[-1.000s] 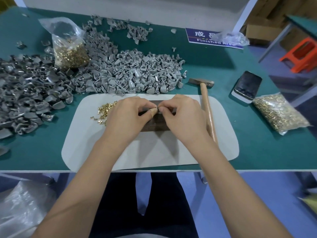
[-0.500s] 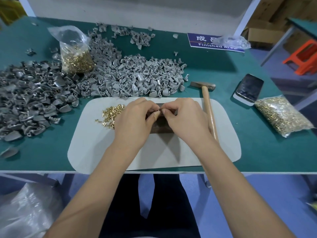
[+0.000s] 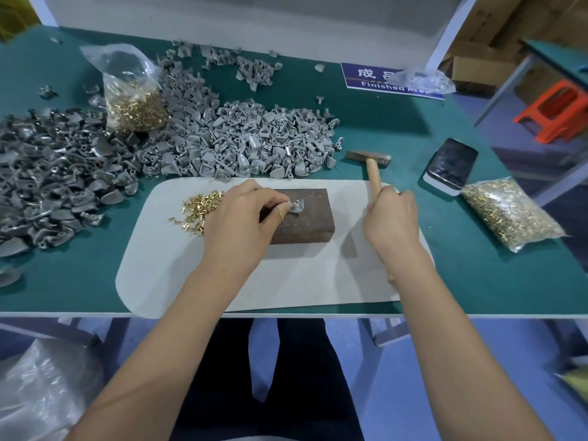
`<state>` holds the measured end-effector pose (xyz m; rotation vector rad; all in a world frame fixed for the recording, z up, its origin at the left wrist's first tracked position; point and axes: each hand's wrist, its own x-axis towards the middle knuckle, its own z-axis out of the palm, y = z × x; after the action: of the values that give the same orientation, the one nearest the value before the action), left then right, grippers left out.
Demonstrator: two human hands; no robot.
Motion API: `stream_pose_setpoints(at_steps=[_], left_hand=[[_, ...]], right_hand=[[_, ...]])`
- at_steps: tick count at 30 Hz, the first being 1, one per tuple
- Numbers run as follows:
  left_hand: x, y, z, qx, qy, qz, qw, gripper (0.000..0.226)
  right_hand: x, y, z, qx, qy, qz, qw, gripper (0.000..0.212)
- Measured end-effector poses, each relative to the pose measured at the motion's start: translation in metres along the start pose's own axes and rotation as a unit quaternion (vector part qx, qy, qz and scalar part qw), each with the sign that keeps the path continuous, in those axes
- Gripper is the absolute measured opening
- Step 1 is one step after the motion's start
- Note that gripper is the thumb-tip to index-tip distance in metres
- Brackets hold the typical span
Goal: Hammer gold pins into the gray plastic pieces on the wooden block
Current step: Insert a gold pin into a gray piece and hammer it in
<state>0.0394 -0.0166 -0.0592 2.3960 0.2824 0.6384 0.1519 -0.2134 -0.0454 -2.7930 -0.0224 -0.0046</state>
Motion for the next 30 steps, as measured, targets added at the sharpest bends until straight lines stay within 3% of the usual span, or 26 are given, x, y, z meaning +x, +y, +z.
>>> stream_pose_setpoints(at_steps=[3, 5, 7, 9, 12, 15, 17, 21, 25, 28, 30], left_hand=[[0.001, -0.002, 0.0, 0.0, -0.006, 0.001, 1.0, 0.011], [0.002, -0.004, 0.0, -0.005, -0.009, -0.004, 1.0, 0.009], [0.004, -0.005, 0.001, -0.012, -0.011, -0.01, 1.0, 0.008], [0.006, -0.005, 0.001, -0.019, -0.017, -0.006, 1.0, 0.015], [0.006, -0.005, -0.002, -0.01, -0.018, 0.013, 1.0, 0.011], [0.007, -0.006, -0.001, -0.003, -0.022, 0.017, 1.0, 0.008], [0.008, -0.006, -0.001, -0.004, -0.022, 0.013, 1.0, 0.009], [0.008, -0.006, 0.0, -0.007, -0.021, 0.01, 1.0, 0.007], [0.009, -0.005, -0.001, -0.003, -0.027, -0.003, 1.0, 0.006], [0.009, -0.005, -0.001, -0.002, -0.035, -0.006, 0.999, 0.009], [0.008, -0.005, 0.0, -0.002, -0.033, -0.01, 0.999, 0.009]], right_hand=[[-0.003, 0.004, -0.022, 0.048, -0.026, -0.042, 0.998, 0.022], [-0.017, 0.008, -0.036, 0.154, 0.0, -0.091, 0.984, 0.023], [-0.04, 0.007, -0.05, 0.345, -0.001, -0.107, 0.932, 0.02], [-0.061, 0.004, -0.064, 0.465, -0.056, -0.135, 0.873, 0.018], [-0.069, 0.003, -0.072, 0.425, -0.114, -0.21, 0.873, 0.022], [-0.063, 0.001, -0.068, 0.328, -0.106, -0.208, 0.916, 0.034], [-0.062, -0.002, -0.062, 0.253, -0.091, -0.215, 0.939, 0.03], [-0.065, -0.006, -0.054, 0.272, -0.03, -0.26, 0.926, 0.02], [-0.061, -0.01, -0.05, 0.237, -0.05, -0.224, 0.944, 0.006], [-0.062, -0.013, -0.057, 0.234, 0.01, -0.227, 0.945, 0.024], [-0.065, -0.018, -0.063, 0.255, 0.069, -0.262, 0.928, 0.023]])
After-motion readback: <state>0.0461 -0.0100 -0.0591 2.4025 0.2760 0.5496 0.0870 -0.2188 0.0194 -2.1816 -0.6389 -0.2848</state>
